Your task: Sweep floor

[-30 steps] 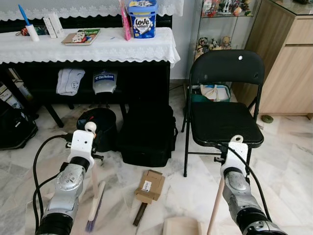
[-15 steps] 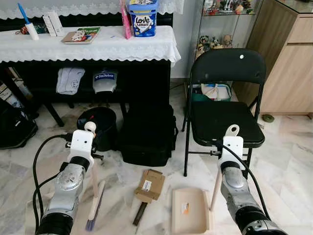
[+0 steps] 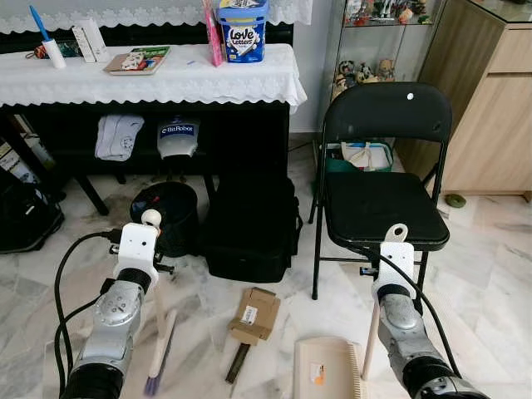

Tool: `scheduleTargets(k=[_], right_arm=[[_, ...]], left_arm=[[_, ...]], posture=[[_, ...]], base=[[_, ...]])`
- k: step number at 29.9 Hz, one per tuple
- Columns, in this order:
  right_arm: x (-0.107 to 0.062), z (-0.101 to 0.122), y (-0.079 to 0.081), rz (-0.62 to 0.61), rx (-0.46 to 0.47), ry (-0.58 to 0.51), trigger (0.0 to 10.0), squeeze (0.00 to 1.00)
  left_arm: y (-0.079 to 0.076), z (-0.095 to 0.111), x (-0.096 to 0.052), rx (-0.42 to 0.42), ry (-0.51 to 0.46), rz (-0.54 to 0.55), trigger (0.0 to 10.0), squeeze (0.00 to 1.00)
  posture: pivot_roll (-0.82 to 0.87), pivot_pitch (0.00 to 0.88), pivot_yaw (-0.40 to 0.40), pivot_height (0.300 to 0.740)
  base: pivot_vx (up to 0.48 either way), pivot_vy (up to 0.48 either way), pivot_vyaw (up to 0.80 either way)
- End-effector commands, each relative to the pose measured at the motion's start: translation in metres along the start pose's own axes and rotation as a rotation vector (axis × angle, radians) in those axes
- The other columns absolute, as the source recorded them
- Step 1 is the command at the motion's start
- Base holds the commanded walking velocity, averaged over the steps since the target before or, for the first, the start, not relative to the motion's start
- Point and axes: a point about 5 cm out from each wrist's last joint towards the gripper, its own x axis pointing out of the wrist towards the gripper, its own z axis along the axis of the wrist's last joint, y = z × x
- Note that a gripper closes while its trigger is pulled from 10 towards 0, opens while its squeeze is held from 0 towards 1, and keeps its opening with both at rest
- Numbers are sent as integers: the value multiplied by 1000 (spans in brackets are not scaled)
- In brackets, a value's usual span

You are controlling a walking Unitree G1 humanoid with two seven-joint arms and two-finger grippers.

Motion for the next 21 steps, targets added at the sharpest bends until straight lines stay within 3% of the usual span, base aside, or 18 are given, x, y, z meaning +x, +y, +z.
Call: scheduleTargets(k=[1, 5, 8, 15, 21], right_arm=[[1, 3, -1, 0, -9, -24, 10000, 0], [3, 10, 0, 6, -1, -63, 10000, 0], [5, 25, 4, 38, -19, -155, 10000, 0], [6, 28, 5, 39, -16, -176, 10000, 0], [2, 16, 4, 41, -16, -139, 10000, 0]], left_arm=[[9, 3, 0, 24, -23, 26, 10000, 0], [9, 4, 0, 25, -25, 30, 10000, 0], [11, 4, 0, 27, -27, 38, 10000, 0], [11, 4, 0, 29, -27, 39, 10000, 0], [11, 3, 0, 32, -23, 38, 10000, 0]], posture=[[43, 0, 52, 740], [46, 0, 51, 740], [49, 0, 49, 740], [52, 0, 49, 740], [55, 0, 51, 740]], base=[[0, 0, 0], [0, 0, 0], [0, 0, 0], [0, 0, 0], [0, 0, 0]])
